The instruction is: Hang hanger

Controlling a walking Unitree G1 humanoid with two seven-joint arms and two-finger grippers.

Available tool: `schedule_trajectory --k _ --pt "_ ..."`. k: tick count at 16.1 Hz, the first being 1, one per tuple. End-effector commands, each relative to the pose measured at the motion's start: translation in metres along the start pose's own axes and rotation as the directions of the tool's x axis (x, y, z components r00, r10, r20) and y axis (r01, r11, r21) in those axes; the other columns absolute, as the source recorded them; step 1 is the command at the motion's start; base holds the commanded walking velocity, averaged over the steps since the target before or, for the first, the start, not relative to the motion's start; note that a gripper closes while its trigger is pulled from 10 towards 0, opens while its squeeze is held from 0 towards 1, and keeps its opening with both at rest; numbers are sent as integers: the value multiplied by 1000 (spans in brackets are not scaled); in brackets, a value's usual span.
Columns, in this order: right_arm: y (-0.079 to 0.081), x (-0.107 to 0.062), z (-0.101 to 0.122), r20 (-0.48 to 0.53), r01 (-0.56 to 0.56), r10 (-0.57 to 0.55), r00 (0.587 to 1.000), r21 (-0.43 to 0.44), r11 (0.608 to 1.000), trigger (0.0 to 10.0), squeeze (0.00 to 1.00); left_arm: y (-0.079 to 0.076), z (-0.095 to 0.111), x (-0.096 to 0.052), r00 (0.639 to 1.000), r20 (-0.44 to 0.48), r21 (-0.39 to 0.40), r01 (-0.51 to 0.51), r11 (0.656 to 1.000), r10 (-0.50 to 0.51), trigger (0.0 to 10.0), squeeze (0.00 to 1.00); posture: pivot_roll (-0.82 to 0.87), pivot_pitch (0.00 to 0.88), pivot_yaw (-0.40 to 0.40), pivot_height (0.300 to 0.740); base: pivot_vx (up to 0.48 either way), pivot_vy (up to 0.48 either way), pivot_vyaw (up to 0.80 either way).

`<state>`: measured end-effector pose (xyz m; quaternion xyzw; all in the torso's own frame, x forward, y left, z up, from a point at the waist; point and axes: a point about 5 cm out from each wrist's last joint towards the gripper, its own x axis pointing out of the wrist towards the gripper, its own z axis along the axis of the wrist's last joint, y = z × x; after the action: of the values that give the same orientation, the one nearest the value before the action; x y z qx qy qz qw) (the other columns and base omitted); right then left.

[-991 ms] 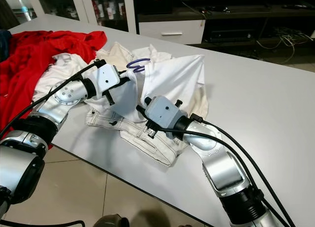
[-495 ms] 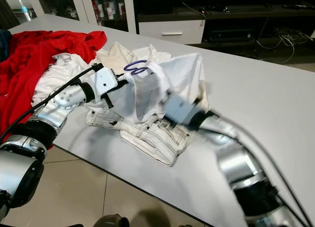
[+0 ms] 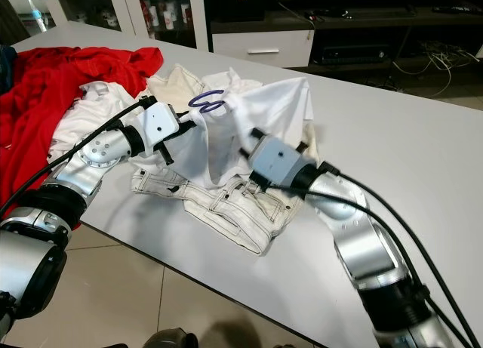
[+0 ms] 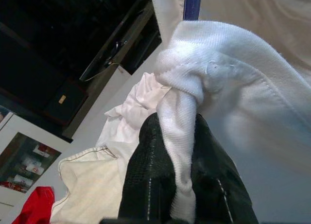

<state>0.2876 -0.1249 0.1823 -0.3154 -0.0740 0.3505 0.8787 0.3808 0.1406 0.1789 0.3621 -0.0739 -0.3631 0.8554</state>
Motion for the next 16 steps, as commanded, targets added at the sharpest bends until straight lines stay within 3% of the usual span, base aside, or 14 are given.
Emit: schedule_trajectory --k 1,2,3,5,7,11,14,16 --pt "4 2 9 42 -22 21 999 10 1000 10000 1000 5 5 -1 999 30 12 -29 1000 29 10000 0 117 0 56 740 0 0 0" --pt "5 2 10 44 -17 17 999 6 1000 10000 263 5 5 -1 999 31 11 -30 999 29 10000 0 117 0 55 740 0 0 0" --pt "2 3 9 38 4 -5 999 3 1000 10000 0 5 5 -1 999 30 12 -29 1000 29 10000 0 117 0 55 740 0 0 0" --pt "-7 1 8 34 52 -52 998 -7 999 10000 0 5 5 -1 999 29 13 -28 1000 27 10000 0 116 0 55 740 0 0 0" --pt "-30 -10 6 26 104 -102 994 -55 993 10000 0 3 3 -4 1000 30 44 6 999 -7 10000 0 116 0 55 740 0 0 0" --pt "-51 -18 -9 -95 73 -102 990 -267 961 10000 0 -5 6 -8 992 86 87 88 992 -95 10000 0 118 0 45 740 0 0 0" --pt "-61 -22 -10 -125 31 -77 989 -333 942 10000 0 -6 6 -16 978 135 79 151 985 -161 10000 0 122 0 41 740 0 0 0" --pt "-63 -23 -6 -118 6 -53 992 -365 931 10000 0 -6 4 -21 971 119 107 195 975 -207 10000 0 125 0 40 740 0 0 0"
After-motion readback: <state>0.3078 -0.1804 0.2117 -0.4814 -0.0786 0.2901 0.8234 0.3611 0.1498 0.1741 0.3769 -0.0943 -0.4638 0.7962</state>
